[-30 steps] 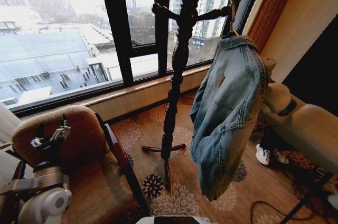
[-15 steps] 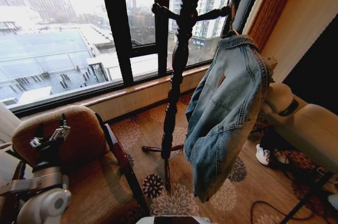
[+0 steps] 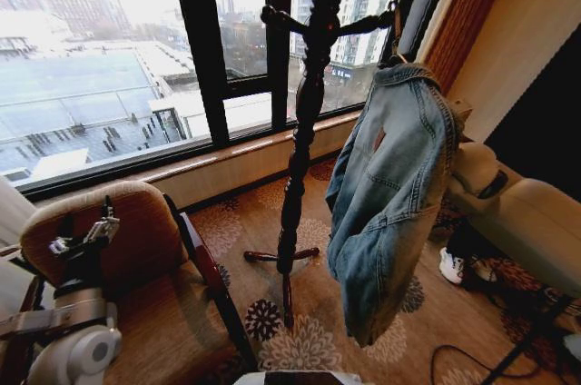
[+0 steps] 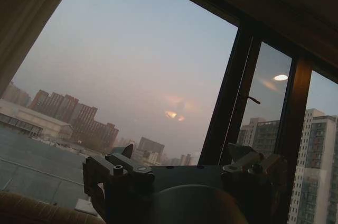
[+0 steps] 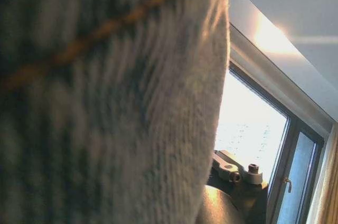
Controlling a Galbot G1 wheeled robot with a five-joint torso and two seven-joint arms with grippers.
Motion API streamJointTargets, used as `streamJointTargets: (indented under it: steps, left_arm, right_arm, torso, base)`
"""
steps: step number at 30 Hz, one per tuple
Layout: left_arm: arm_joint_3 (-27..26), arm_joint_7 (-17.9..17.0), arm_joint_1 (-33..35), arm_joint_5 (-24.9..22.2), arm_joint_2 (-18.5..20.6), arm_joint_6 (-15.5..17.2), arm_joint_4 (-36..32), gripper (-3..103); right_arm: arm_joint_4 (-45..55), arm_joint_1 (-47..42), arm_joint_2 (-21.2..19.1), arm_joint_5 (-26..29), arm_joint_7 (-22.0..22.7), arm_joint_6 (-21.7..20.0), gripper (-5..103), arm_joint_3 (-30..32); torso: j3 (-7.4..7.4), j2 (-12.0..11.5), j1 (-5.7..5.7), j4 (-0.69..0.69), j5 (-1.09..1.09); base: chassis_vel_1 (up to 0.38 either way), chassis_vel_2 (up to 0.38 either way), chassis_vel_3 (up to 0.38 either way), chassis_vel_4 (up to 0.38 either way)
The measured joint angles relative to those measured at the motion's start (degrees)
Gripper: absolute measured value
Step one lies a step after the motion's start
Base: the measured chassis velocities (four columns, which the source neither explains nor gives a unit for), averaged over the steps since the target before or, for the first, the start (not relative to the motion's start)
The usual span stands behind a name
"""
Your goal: Pick up the clothes from the bed and hang them on the clothes hanger.
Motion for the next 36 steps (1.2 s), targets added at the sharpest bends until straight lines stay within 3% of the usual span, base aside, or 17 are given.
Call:
streamJointTargets:
  steps: [20,36]
  left_arm:
    - [0.95,0.02,-0.75,0.32,0.44,0.07,0.45,100]
    - [0.93,0.04,-1.59,0.29,0.65,0.10,2.03,100]
  right_arm:
    - [1.34,-1.58,-2.23,0.36,-0.39,0.65,15,1.79]
    - [-1.02,-0.05,0.38,-0.58,-0.79,0.59,15,-0.29]
  torso:
    - [0.00,0.00,0.01,0.00,0.01]
    - [0.00,0.00,0.00,-0.01,0.00]
  base:
    - [0.000,0.000,0.000,0.000]
    - [0.000,0.000,0.000,0.000]
